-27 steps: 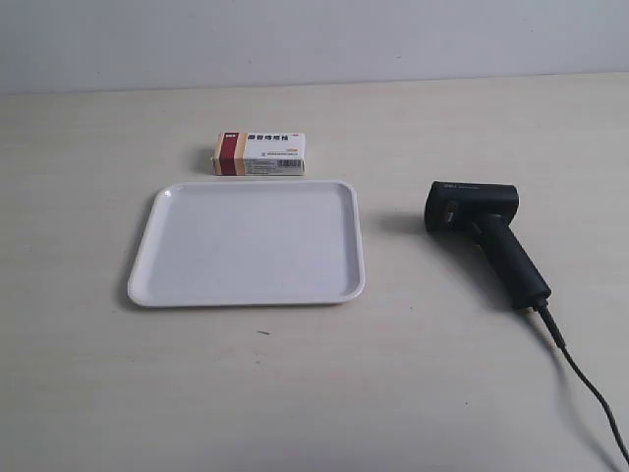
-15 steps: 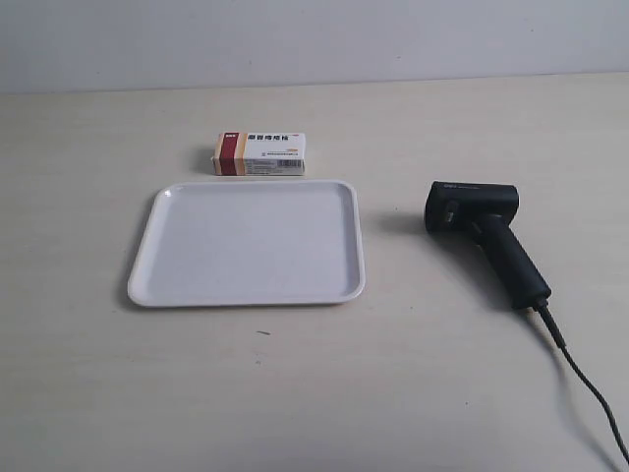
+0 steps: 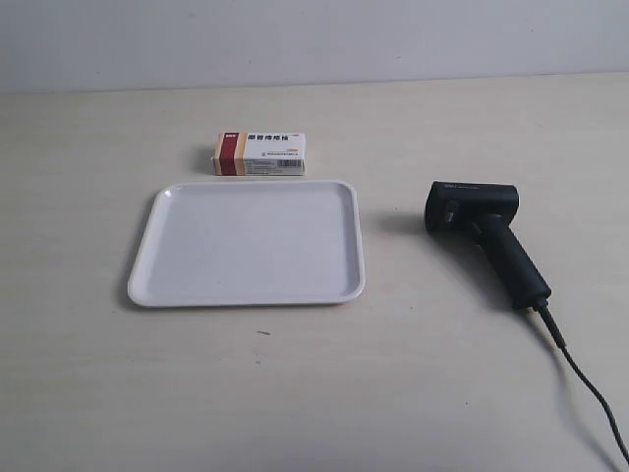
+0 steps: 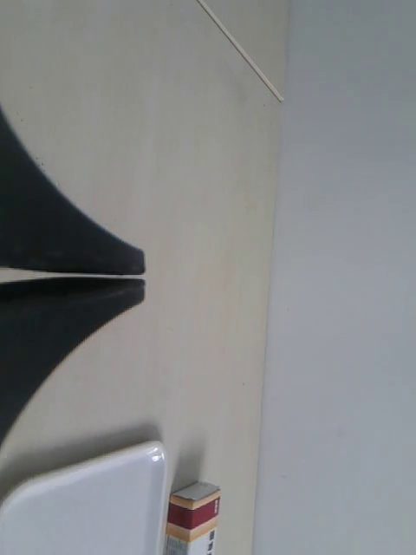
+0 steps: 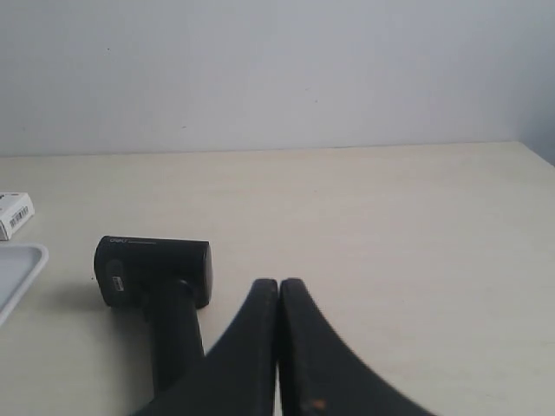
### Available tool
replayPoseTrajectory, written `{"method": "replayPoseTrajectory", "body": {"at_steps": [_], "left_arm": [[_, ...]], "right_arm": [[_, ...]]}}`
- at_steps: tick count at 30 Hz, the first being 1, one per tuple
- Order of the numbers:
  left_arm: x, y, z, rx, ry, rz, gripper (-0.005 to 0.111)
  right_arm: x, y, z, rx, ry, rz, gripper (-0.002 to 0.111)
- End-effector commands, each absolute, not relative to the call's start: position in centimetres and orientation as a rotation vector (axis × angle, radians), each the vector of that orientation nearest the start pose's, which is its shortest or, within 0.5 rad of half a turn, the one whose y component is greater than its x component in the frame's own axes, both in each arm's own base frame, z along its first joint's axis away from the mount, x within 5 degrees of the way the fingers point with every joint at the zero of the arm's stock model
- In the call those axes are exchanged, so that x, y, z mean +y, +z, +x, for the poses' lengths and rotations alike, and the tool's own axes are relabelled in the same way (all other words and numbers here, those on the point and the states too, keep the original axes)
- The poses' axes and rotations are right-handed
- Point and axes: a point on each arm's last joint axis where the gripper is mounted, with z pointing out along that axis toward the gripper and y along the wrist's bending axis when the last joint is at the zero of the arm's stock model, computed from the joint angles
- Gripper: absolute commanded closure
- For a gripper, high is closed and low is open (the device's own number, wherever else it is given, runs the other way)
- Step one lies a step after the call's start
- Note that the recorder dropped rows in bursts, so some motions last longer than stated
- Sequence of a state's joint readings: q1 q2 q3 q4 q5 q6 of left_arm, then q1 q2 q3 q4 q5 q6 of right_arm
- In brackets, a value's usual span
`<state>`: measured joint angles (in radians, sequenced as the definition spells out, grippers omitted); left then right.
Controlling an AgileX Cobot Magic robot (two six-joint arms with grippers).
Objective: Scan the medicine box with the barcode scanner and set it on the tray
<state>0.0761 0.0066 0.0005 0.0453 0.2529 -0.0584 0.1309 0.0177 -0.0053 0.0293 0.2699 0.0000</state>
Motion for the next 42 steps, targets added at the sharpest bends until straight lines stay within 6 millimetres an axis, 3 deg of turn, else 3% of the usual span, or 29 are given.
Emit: {"method": "replayPoseTrajectory", "body": {"at_steps": [1,5,9,12,15,17,18,19,20,21,22,23,24,25,27,28,30,31,33,35,39,42], "left_arm": [[0.4,19.7,5.6,1.652,-0.086,-0.212,0.103],[0.4,21.2,5.6,1.457,-0.311,-0.393,0.103],[0.4,23.5,5.2,1.226,-0.343,-0.351,0.107],[0.5,26.6,5.7,1.214,-0.305,-0.314,0.107],[0.6,29.4,8.2,1.311,-0.231,-0.272,0.107],[0.6,30.7,11.3,1.419,-0.184,-0.237,0.107],[0.7,31.2,14.9,1.526,-0.183,-0.230,0.107],[0.8,31.1,17.1,1.590,-0.178,-0.218,0.107],[0.5,30.8,21.3,1.695,-0.178,-0.174,0.107],[0.2,30.2,23.6,1.755,-0.180,-0.137,0.107],[-0.9,28.5,28.2,1.865,-0.184,-0.051,0.107],[-1.7,27.9,30.4,1.910,-0.170,0.015,0.107],[-3.5,27.0,34.0,1.999,-0.090,0.153,0.107],[-4.7,26.6,35.8,2.037,-0.027,0.225,0.107],[-9.0,25.1,40.7,2.118,0.209,0.456,0.107],[-10.4,24.5,41.8,2.147,0.233,0.519,0.107],[-13.1,22.9,43.4,2.299,0.241,0.836,0.107],[-14.6,22.4,44.2,2.375,0.040,1.013,0.107],[-15.8,22.7,45.9,2.342,-0.198,1.214,0.107],[-16.0,23.2,48.4,2.279,-0.179,1.168,0.107],[-16.8,21.5,49.7,2.230,-0.155,1.207,0.106],[-17.7,19.8,50.2,2.214,-0.145,1.215,0.087]], "right_arm": [[0.8,19.1,5.6,1.728,0.123,-0.098,0.108],[0.8,20.1,5.7,1.625,0.180,-0.041,0.108],[0.8,21.1,5.7,1.520,0.335,0.110,0.108],[0.7,21.5,5.6,1.465,0.446,0.216,0.108],[0.6,21.8,5.6,1.431,0.444,0.215,0.108],[0.6,21.8,5.6,1.428,0.444,0.215,0.108],[0.7,21.8,5.6,1.439,0.443,0.214,0.108],[0.7,21.8,5.6,1.439,0.443,0.214,0.108],[0.7,21.8,5.6,1.439,0.443,0.214,0.108],[0.7,21.8,5.6,1.439,0.443,0.214,0.108],[0.7,21.8,5.6,1.439,0.441,0.213,0.108],[0.7,21.8,5.6,1.437,0.440,0.211,0.108],[0.7,21.8,5.6,1.438,0.430,0.203,0.108],[0.7,21.8,5.6,1.438,0.421,0.194,0.108],[0.7,21.8,5.6,1.440,0.397,0.173,0.108],[0.7,21.8,5.6,1.441,0.396,0.173,0.108],[0.7,21.8,5.6,1.441,0.396,0.173,0.108],[0.7,21.8,5.6,1.441,0.396,0.173,0.108],[0.7,21.8,5.6,1.441,0.396,0.173,0.108],[0.7,21.8,5.6,1.441,0.396,0.173,0.108],[0.7,21.8,5.6,1.441,0.396,0.173,0.108],[0.7,21.8,5.6,1.439,0.396,0.173,0.108]]}}
